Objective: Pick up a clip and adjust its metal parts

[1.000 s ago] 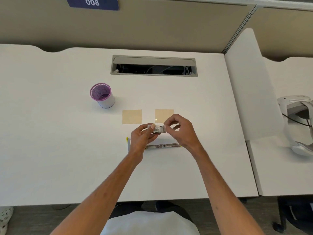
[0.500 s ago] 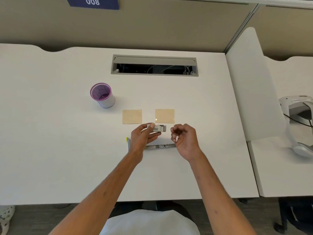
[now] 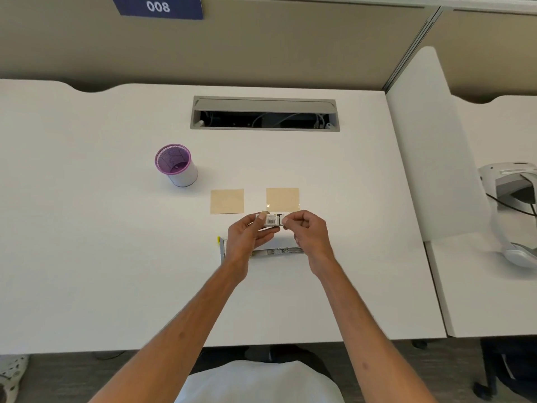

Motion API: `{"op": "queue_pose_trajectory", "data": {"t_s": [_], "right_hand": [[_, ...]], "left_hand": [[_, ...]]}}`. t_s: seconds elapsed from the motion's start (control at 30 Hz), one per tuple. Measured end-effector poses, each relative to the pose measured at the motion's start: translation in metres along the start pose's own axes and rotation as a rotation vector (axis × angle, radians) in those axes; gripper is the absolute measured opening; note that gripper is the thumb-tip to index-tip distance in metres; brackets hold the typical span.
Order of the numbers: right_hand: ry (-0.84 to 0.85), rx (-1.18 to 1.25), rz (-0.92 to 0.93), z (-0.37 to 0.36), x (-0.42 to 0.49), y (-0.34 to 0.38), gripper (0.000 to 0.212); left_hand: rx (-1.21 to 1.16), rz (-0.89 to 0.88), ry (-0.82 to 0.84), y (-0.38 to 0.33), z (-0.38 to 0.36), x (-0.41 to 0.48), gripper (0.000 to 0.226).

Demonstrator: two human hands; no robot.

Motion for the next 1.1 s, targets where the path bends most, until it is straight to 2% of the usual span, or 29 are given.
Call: {"op": "queue_pose_trajectory", "data": {"t_s": [0.3,0.6,0.73,0.83,0.9,1.0,1.1], "right_hand": [[-0.052,-0.050,0.099,-0.005,-0.001,0.006,0.005],[-0.030,-0.024,0.106,-0.004,-0.001,0.015,0.007],[-0.030,-0.146,0.151,-0.002,0.003,0.018,0.011],[-0.011,-0.357,0.315,0.000,0.006,0.024,0.033],[0.049,-0.477,0.432,-0.004,0.007,0.027,0.040],[0.100,-0.569,0.516,-0.007,0.012,0.028,0.032],[0.113,-0.593,0.521,-0.006,0.020,0.026,0.029]], "left_hand": [[0.016,0.017,0.045,0.000,0.000,0.004,0.033],[0.041,-0.007,0.086,-0.001,-0.006,0.011,0.033],[0.051,0.001,0.076,-0.001,-0.008,0.014,0.034],[0.059,0.006,0.054,0.000,-0.010,0.017,0.033],[0.071,0.010,0.051,0.001,-0.011,0.019,0.034],[0.100,0.016,0.060,0.003,-0.012,0.021,0.035],[0.159,0.003,0.076,0.003,-0.013,0.024,0.034]]}}
Point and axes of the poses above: each hand's wrist, its own x-axis towards the middle knuckle, its own z-axis out of the back of the hand, y = z × x, the point moved 4 cm from there along x, towards the middle knuckle, and after that the axes turned 6 degrees about -y, right-handed, at the moved point
